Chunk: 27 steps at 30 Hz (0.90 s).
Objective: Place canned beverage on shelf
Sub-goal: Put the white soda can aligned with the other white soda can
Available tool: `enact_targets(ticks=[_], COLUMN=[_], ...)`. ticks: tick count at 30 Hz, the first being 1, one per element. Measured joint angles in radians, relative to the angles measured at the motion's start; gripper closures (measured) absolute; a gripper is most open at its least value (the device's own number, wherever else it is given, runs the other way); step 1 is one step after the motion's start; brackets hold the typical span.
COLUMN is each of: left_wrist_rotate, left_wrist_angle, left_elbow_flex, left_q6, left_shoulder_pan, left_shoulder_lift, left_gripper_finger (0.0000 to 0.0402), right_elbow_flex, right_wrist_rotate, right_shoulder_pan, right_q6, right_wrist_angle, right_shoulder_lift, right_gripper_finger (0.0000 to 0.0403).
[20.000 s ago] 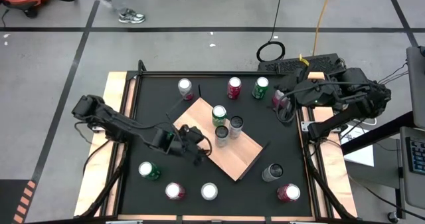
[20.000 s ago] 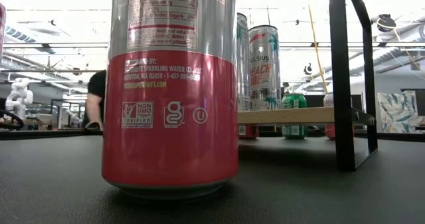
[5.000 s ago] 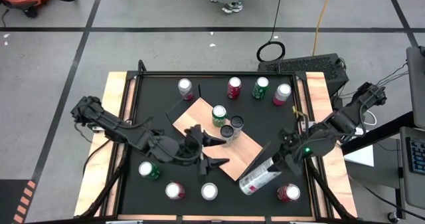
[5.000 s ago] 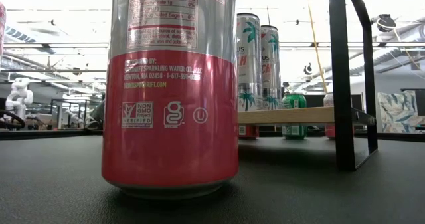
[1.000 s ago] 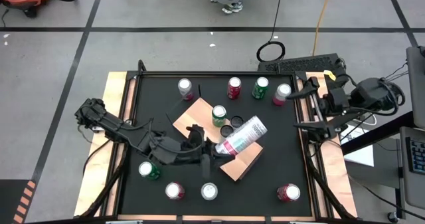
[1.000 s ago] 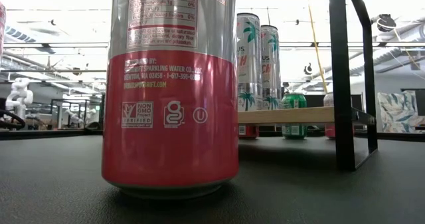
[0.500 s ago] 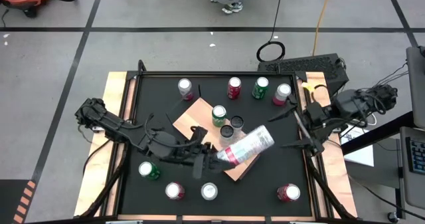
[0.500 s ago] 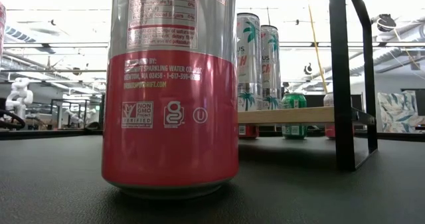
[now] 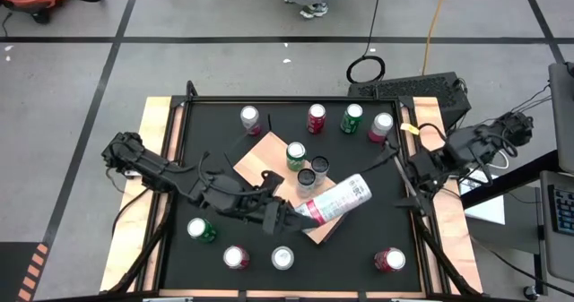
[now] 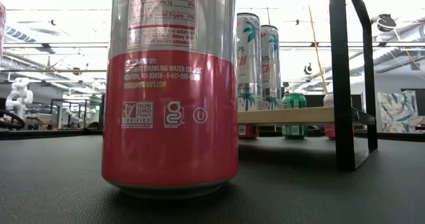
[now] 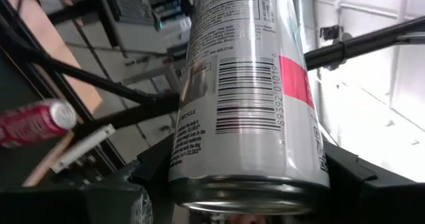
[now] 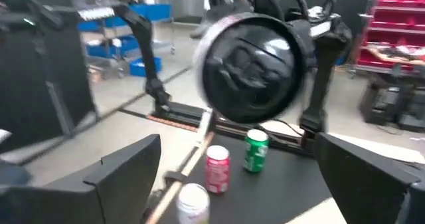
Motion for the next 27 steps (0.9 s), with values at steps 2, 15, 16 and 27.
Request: enact_targets(ticks=[2,15,16,27], left_wrist_rotate=[0.038,0.161,0.169,0.202], left_wrist_angle=[0.002,0.010,0.010,0.046], left_elbow_flex=[0.000,0.000,0.000,-0.001], left_q6=[-0.019,-0.172,-0.180,-0.176], left_shoulder_pan=[0.008,0.048,0.051,0.061], left_shoulder_lift=[0.000,0.033,0.040,0.085], left_gripper_finger=[0.0152,0.0152,0.0152,0.0152], right_elbow_flex=[0.000,0.000,0.000,0.000], right_wrist_rotate=[0.039,0.091,0.089,0.069], right_shoulder_pan=[0.009,0.059,0.064,0.100], right_q6=[-0.036,-0.157,-0.160,-0.142], right_wrist_angle=[-0.003,0.031,0.031,0.036], right_shoulder_lift=[0.000,0.036,0.044,0.110], right_gripper_finger=[0.0027,0.0027,0.0027,0.0027])
